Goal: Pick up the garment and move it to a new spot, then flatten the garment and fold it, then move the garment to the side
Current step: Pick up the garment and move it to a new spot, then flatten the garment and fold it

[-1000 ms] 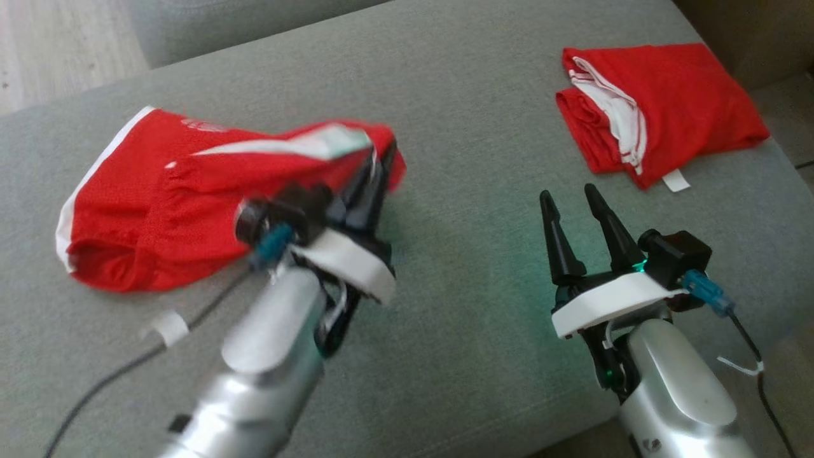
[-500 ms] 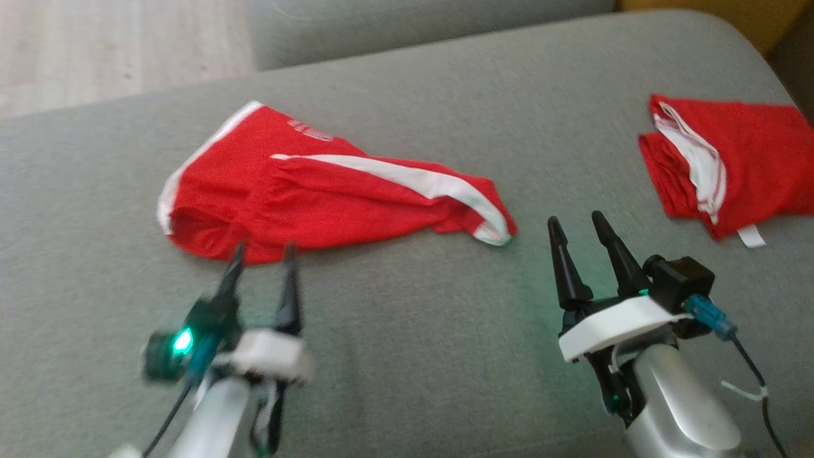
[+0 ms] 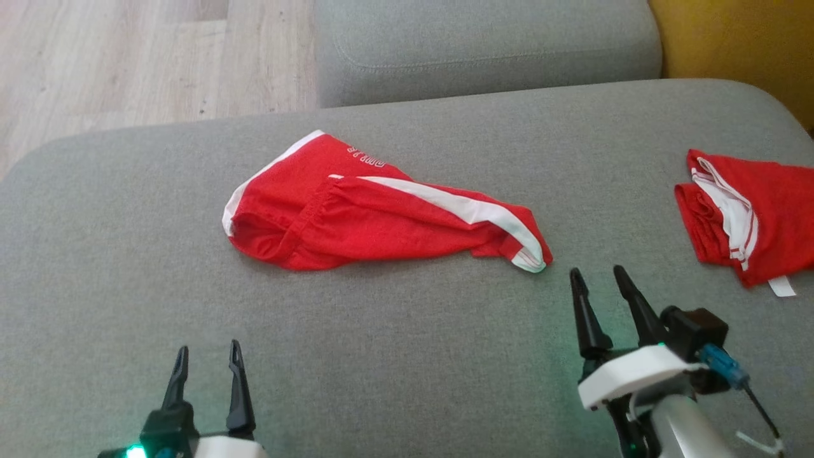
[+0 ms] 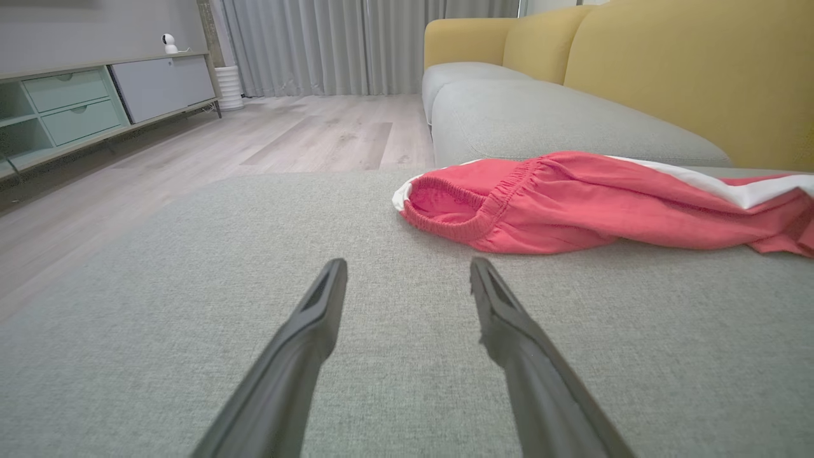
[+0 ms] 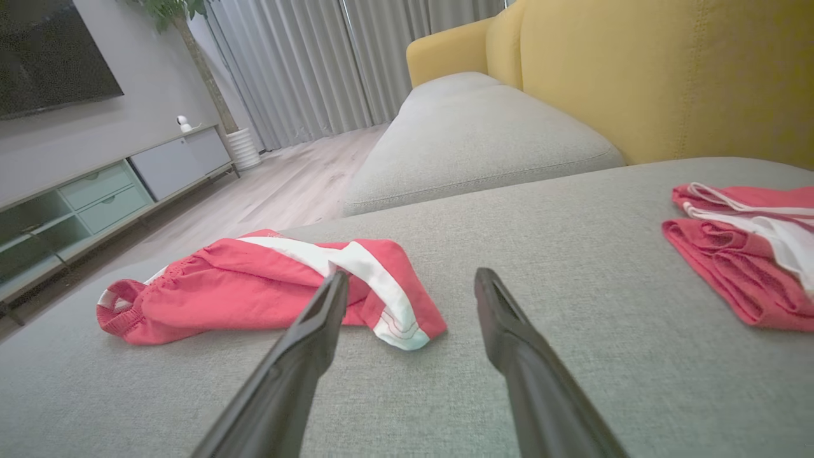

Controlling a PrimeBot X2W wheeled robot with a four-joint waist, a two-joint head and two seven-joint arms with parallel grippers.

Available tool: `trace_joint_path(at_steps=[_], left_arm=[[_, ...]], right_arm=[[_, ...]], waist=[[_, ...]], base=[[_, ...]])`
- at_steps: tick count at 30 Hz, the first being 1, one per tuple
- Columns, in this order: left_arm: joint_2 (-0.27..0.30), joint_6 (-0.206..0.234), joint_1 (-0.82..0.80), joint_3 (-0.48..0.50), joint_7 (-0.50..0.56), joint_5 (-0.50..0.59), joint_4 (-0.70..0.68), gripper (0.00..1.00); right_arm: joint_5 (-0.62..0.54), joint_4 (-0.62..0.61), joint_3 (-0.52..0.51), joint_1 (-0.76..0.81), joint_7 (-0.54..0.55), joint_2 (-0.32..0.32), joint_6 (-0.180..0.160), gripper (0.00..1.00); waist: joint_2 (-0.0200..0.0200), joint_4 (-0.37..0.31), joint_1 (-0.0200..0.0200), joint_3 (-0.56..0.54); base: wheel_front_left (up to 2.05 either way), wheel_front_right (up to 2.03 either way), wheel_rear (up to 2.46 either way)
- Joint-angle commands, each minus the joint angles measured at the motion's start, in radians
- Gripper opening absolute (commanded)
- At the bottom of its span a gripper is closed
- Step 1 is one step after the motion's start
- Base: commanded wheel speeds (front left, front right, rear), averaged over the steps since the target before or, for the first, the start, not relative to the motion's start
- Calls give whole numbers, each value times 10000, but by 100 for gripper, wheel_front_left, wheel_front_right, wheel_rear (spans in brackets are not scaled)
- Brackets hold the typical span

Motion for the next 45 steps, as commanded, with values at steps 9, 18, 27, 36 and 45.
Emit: trace_joint_path(at_steps=[9,18,27,36,45], left_arm=[[-197,-297,-277,797,-51,395,-365,100],[-246,-1120,-1969,624,-51,180,226,100],[-250,-2106,-6116,301,-51,-345,3220,100],[-180,-2350,-9011,91,270,-856,6369,100],[22,-1796,-10083,-329,743,-562,8324,100]], right_arm=[[-256,-444,-56,116,-38,22,65,100],[-215,-590,167,-174,-38,22,65,100],[-147,-777,445,-864,-38,22,65,100],[-192,-1033,643,-1272,-38,22,65,100],[-208,-989,675,-1368,-38,22,65,100]], waist=[[-1,-211,2,-77],[-1,-476,2,744],[-1,-976,2,2098],[-1,-1522,2,2831],[-1,-1694,2,2934]], base=[[0,0,0],[0,0,0],[0,0,0],[0,0,0],[0,0,0]])
